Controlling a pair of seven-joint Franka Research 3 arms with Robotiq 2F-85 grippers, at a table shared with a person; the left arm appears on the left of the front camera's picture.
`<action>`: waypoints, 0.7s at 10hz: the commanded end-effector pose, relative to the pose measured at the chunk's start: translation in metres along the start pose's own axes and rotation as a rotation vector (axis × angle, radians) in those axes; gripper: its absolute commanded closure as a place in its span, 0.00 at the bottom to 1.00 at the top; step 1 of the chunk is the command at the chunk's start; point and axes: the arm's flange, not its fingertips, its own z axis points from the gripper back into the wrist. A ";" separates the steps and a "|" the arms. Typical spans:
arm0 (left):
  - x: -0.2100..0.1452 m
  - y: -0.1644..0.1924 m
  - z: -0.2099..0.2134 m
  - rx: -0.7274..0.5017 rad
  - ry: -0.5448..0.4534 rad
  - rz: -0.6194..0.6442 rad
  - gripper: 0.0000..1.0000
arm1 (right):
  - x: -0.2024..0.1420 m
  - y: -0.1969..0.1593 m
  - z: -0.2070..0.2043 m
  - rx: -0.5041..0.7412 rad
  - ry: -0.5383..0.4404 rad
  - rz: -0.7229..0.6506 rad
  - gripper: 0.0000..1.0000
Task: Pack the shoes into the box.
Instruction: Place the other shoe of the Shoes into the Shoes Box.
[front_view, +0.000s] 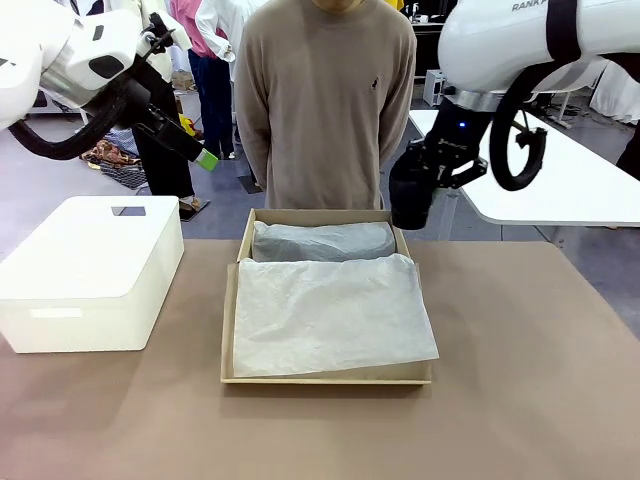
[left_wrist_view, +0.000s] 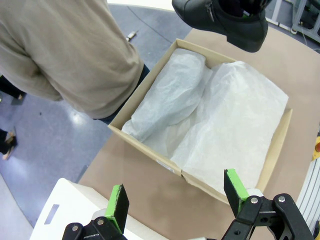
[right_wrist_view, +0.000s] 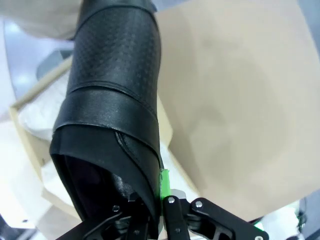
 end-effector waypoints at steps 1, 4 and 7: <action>-0.002 0.002 0.000 -0.017 -0.015 -0.009 0.00 | -0.025 0.019 -0.001 -0.039 -0.067 -0.179 1.00; -0.002 0.002 0.000 -0.017 -0.015 -0.009 0.00 | -0.042 0.048 -0.018 -0.081 -0.089 -0.415 1.00; -0.002 0.002 0.000 -0.017 -0.015 -0.009 0.00 | -0.059 0.091 -0.040 -0.100 -0.130 -0.533 1.00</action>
